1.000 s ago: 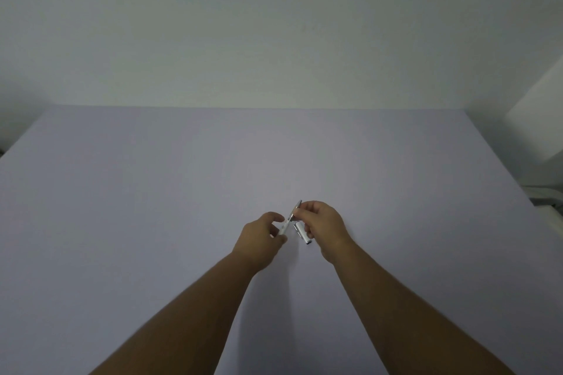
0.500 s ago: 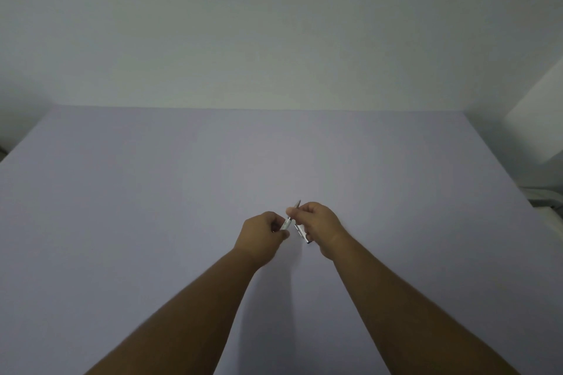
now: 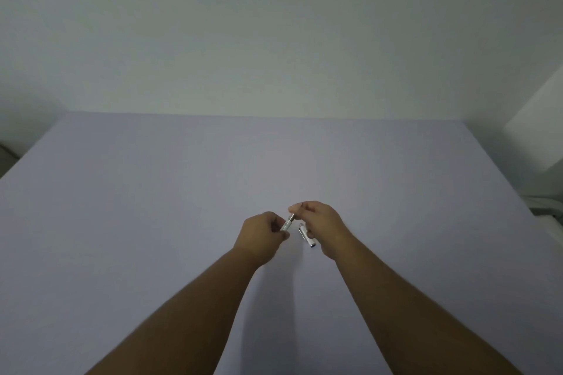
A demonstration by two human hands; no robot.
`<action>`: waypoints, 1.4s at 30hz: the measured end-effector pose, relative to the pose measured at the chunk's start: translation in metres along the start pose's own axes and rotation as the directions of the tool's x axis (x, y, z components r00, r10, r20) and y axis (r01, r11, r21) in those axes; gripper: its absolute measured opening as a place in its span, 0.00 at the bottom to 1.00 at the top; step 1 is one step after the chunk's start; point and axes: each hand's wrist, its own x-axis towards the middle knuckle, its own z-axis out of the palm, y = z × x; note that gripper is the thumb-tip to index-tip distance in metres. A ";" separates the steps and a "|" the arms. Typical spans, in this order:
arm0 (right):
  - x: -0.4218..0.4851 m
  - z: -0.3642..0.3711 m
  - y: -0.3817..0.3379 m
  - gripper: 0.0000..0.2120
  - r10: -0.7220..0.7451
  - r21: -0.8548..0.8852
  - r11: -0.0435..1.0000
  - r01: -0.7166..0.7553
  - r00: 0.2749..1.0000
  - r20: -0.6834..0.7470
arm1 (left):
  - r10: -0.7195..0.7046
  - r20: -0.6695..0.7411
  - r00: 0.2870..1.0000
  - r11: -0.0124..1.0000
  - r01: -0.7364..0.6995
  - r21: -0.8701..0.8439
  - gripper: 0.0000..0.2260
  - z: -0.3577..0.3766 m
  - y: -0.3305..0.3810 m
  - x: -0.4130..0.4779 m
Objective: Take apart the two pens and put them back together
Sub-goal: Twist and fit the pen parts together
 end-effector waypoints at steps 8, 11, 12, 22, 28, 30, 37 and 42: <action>-0.004 0.001 -0.008 0.10 -0.006 0.034 0.999 0.005 0.999 0.046 | -0.013 -0.005 1.000 1.000 0.013 -0.027 0.06 -0.008 0.007 0.001; -0.005 0.003 -0.009 0.14 0.016 -0.064 0.998 -0.018 0.999 -0.034 | -0.005 0.010 1.000 1.000 0.005 -0.007 0.07 -0.008 0.008 0.001; -0.005 0.004 -0.009 0.16 0.033 -0.098 0.994 -0.039 0.998 -0.060 | -0.005 0.017 1.000 1.000 0.005 -0.001 0.07 -0.008 0.008 0.000; -0.004 0.007 -0.010 0.24 0.031 -0.118 0.992 -0.042 0.995 -0.090 | -0.003 0.026 1.000 1.000 0.003 0.007 0.05 -0.007 0.010 -0.002; -0.004 0.000 -0.012 0.07 -0.011 0.035 0.999 0.011 1.000 0.004 | -0.016 0.011 1.000 1.000 0.016 -0.003 0.05 -0.012 0.012 0.000; -0.002 0.000 -0.012 0.14 0.025 -0.072 0.997 -0.029 0.998 -0.062 | -0.010 0.023 1.000 1.000 0.010 -0.005 0.05 -0.010 0.013 -0.001; -0.003 -0.004 -0.009 0.11 -0.009 -0.028 1.000 0.009 1.000 -0.019 | -0.009 0.018 1.000 1.000 0.008 0.005 0.06 -0.008 0.016 -0.003; -0.005 -0.003 -0.011 0.17 0.036 -0.061 0.997 -0.039 0.999 -0.035 | -0.030 0.026 0.999 0.999 0.031 -0.037 0.05 -0.008 0.016 -0.006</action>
